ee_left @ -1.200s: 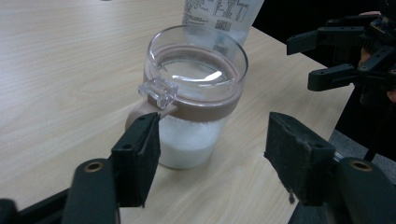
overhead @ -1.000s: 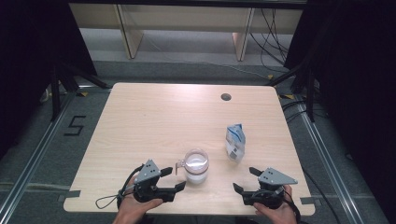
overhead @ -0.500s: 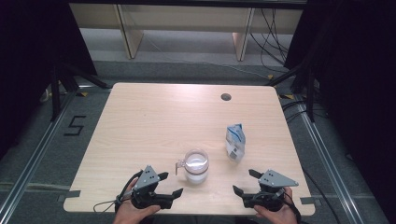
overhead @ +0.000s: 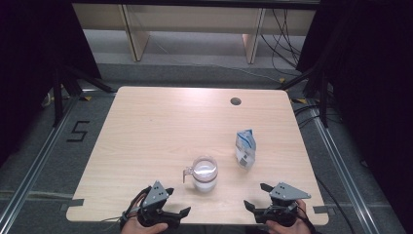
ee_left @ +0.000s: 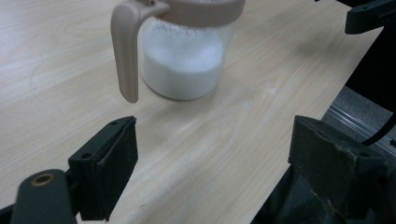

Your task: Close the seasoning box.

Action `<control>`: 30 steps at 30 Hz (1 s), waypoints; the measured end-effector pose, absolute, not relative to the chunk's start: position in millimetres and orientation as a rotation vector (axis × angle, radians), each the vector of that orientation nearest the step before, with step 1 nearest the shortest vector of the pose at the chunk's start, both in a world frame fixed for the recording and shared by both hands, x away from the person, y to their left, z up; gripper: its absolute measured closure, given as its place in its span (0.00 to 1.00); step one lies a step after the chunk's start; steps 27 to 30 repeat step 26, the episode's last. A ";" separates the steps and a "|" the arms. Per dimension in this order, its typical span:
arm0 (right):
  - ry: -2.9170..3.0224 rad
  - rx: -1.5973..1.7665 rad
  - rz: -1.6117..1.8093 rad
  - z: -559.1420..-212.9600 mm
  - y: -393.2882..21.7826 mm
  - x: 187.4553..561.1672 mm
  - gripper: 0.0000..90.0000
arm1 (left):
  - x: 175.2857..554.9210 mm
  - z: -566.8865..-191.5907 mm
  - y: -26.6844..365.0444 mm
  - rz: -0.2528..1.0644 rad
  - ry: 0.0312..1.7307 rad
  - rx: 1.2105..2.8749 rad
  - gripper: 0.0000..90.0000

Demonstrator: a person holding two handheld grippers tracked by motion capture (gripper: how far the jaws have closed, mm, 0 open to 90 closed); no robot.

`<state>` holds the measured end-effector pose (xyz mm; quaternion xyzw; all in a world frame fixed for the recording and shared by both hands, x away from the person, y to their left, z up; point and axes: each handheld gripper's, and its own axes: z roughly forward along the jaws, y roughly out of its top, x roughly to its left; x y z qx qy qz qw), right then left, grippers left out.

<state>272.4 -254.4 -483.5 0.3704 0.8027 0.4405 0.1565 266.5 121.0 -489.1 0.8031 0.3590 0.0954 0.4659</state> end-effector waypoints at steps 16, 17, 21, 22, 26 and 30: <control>2.332 1.027 1.219 -488.4 -254.6 266.2 0.18 | 266.0 -494.1 131.1 0.283 0.889 2.038 0.17; 2.336 1.043 1.236 -488.8 -253.8 266.0 0.18 | 265.8 -495.0 129.8 0.275 0.901 2.010 0.17; 2.351 1.048 1.229 -488.8 -254.4 266.2 0.18 | 265.7 -495.6 129.4 0.266 0.922 1.997 0.17; 2.349 1.052 1.227 -488.9 -254.6 266.3 0.18 | 266.1 -495.5 129.6 0.267 0.920 2.002 0.17; 2.356 1.063 1.234 -489.2 -257.5 268.0 0.18 | 268.9 -496.5 133.2 0.267 0.928 2.012 0.17; 2.356 1.063 1.234 -489.2 -257.5 268.0 0.18 | 268.9 -496.5 133.2 0.267 0.928 2.012 0.17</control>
